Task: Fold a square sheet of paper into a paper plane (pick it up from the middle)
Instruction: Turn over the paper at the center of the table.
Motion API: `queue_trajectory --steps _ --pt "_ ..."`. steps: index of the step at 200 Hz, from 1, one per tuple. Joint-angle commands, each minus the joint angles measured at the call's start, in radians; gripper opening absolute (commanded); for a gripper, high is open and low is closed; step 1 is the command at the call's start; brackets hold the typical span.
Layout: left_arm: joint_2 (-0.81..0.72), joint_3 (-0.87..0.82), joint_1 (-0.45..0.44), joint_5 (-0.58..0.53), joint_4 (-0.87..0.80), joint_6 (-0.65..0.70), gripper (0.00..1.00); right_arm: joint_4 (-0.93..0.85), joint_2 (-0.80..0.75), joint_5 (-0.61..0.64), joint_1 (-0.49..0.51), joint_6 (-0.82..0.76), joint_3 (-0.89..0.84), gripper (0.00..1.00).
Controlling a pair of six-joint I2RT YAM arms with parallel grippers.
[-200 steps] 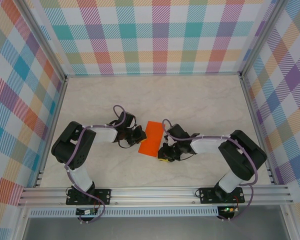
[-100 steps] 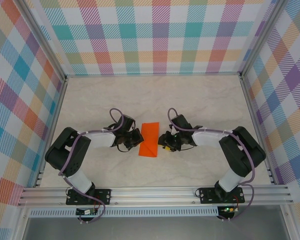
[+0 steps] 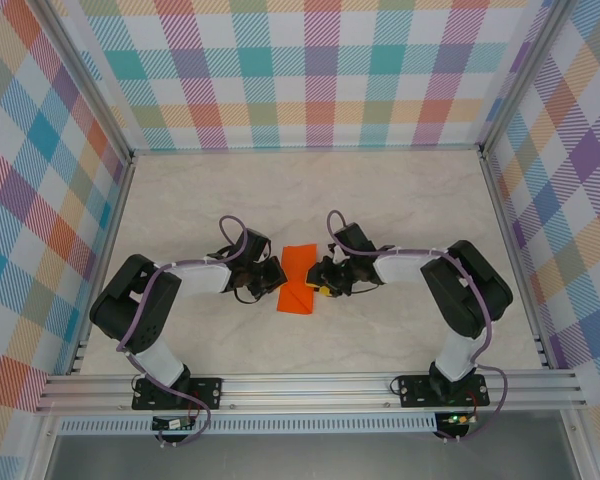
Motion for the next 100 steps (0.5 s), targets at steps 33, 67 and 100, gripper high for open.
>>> queue_trajectory --steps 33,67,100 --pt "-0.023 0.024 -0.005 0.014 -0.024 0.026 0.04 0.022 0.047 -0.063 0.010 -0.042 0.042 0.26" --pt "-0.126 0.025 -0.003 -0.042 -0.090 0.040 0.16 -0.009 0.027 -0.052 0.010 -0.075 0.049 0.21" --pt "-0.278 0.018 0.008 -0.152 -0.202 0.058 0.29 -0.126 -0.027 -0.008 0.010 -0.153 0.085 0.14"
